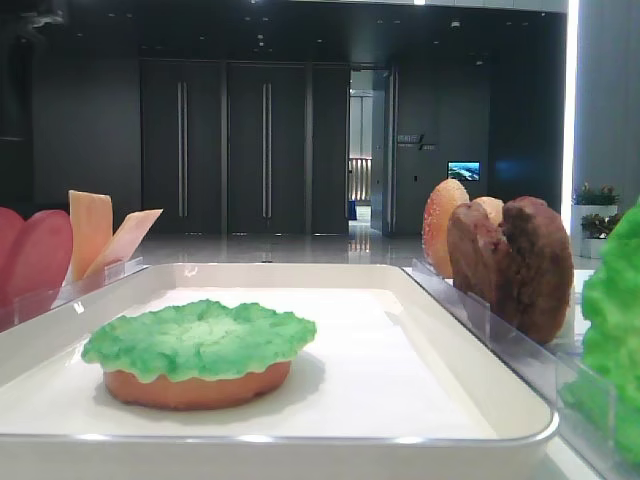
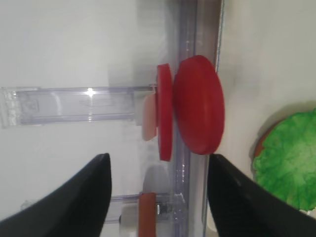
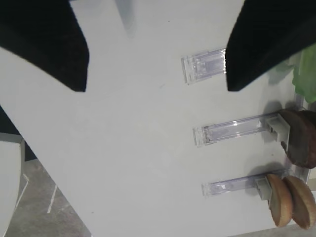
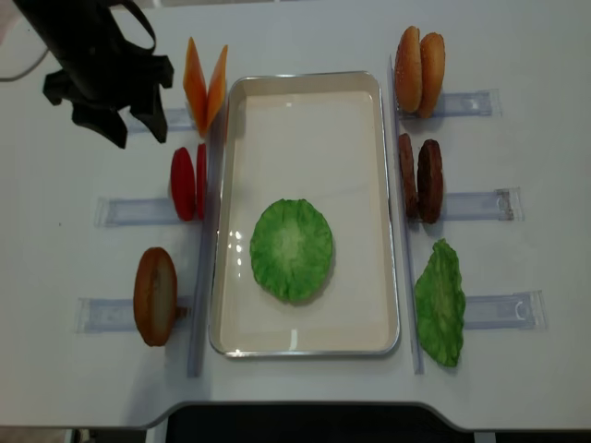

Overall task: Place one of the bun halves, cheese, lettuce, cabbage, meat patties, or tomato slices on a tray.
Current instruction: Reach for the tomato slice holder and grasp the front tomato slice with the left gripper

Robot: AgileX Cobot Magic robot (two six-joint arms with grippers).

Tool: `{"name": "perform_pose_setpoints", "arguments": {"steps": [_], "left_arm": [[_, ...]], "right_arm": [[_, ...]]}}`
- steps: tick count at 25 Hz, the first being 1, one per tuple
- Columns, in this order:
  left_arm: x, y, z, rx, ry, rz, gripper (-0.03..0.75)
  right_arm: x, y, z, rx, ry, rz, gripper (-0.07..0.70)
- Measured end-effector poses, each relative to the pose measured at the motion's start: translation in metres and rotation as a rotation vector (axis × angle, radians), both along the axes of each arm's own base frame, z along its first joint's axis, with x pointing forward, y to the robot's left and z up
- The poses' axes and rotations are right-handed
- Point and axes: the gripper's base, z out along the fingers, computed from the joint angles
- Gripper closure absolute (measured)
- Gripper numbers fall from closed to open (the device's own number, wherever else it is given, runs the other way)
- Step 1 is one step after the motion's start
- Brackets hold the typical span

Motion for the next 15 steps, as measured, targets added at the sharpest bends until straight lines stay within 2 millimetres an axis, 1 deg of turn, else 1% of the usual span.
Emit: {"name": "perform_pose_setpoints", "arguments": {"steps": [3, 9, 12, 15], "left_arm": [[0.001, -0.019, -0.005, 0.007, 0.004, -0.024, 0.245], [0.006, -0.054, -0.007, 0.019, -0.013, -0.057, 0.245], [0.008, -0.064, -0.01, 0.018, -0.01, -0.06, 0.245], [0.009, -0.068, -0.016, 0.024, 0.006, -0.057, 0.245]], "right_arm": [[0.0, 0.0, 0.0, 0.0, 0.0, 0.0, 0.092], [0.0, 0.0, 0.0, 0.0, 0.0, 0.0, 0.092], [0.0, 0.0, 0.0, 0.0, 0.0, 0.0, 0.092], [0.0, 0.0, 0.0, 0.0, 0.0, 0.0, 0.092]]}}
